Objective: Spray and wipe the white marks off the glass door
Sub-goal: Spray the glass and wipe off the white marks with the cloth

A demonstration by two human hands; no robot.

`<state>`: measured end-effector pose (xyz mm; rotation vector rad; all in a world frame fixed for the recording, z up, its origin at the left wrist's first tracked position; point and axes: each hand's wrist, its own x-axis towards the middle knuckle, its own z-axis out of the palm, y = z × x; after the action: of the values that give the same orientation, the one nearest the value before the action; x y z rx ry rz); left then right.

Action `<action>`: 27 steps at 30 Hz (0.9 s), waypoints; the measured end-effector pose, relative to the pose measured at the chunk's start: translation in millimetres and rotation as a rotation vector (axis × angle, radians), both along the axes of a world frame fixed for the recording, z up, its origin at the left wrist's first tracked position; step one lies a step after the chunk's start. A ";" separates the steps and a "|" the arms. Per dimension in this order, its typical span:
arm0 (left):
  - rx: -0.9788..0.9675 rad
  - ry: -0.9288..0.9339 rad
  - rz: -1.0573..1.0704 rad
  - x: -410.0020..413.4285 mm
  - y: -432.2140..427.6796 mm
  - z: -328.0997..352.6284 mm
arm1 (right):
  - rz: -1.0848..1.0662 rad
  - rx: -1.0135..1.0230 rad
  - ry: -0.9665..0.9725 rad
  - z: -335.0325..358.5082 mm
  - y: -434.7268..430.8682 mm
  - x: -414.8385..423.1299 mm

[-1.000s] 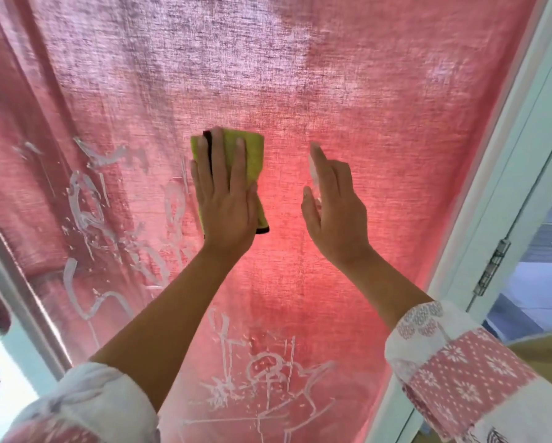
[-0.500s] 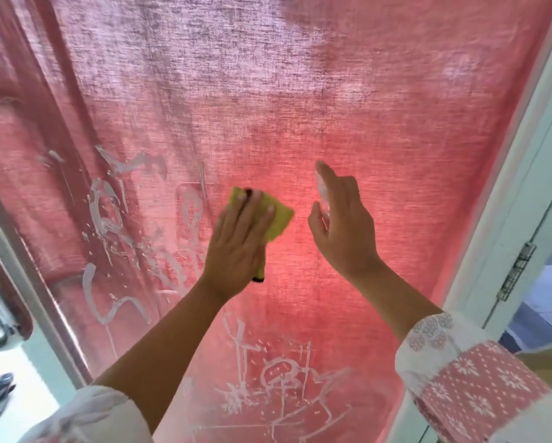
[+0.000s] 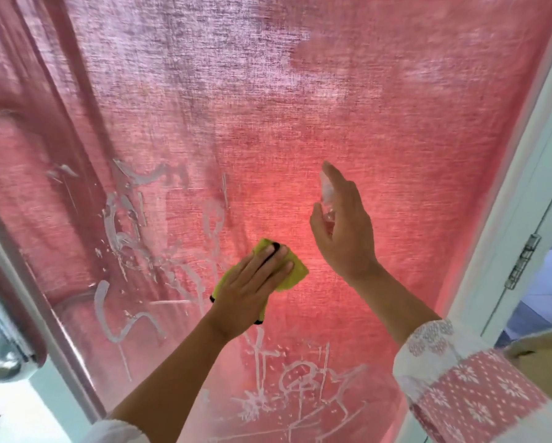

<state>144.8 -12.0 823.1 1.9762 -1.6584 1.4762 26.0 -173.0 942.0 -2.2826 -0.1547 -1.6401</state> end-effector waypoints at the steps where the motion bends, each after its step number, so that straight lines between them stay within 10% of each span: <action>1: 0.005 0.034 -0.048 -2.1 3.7 5.1 | 0.029 0.016 0.000 0.2 5.5 -0.1; 13: -0.759 0.682 -0.460 -18.7 88.5 102.3 | 0.127 0.056 0.100 25.2 80.0 22.1; 18: -1.111 0.553 -0.278 -1.0 135.2 147.4 | 0.125 0.104 -0.013 51.1 122.3 48.8; 27: -1.193 0.579 -0.215 31.9 175.0 152.5 | 0.152 0.026 0.043 48.5 173.8 79.7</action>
<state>176.7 162.9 975.6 1.2573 -0.4698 1.1645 105.7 0.8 990.5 -2.2258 -0.2877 -1.5070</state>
